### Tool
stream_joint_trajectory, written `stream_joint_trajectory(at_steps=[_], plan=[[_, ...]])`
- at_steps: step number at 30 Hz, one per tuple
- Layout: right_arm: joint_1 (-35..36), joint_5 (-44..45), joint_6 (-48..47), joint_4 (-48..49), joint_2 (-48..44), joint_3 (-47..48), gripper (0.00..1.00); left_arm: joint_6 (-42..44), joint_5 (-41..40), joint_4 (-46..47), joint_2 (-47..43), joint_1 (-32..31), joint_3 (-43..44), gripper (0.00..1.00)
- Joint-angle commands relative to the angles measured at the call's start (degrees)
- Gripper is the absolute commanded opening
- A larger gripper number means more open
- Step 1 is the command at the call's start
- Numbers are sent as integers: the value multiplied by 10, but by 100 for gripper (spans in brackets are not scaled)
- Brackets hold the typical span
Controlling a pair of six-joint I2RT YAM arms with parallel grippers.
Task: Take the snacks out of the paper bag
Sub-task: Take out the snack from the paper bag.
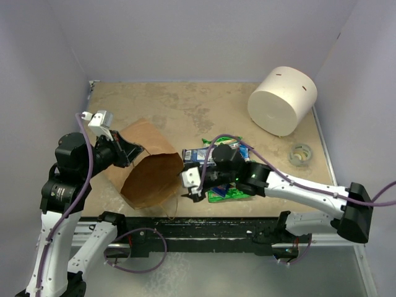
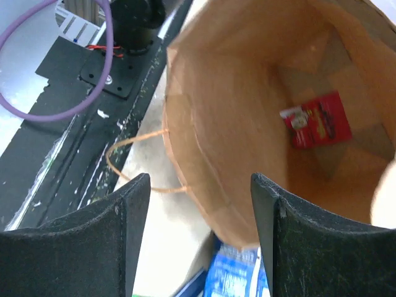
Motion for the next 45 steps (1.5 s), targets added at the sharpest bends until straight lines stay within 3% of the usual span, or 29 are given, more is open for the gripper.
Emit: stream_joint_trajectory(at_steps=[1, 7, 13, 20, 25, 32, 45], plan=[[56, 72, -53, 151, 62, 6, 68, -14, -14, 2, 8, -2, 29, 0], [85, 182, 78, 472, 206, -14, 66, -25, -3, 6, 15, -2, 35, 0], [104, 296, 62, 568, 379, 78, 62, -26, 2, -16, 27, -2, 56, 0], [103, 387, 78, 642, 495, 140, 56, -53, 22, -17, 36, -2, 74, 0], [103, 387, 87, 665, 547, 179, 57, -56, 29, -18, 41, -2, 79, 0], [101, 420, 115, 672, 611, 229, 76, -56, 64, -6, 59, -2, 91, 0], [84, 453, 162, 648, 692, 330, 100, -25, 161, 3, 102, -2, 122, 0]])
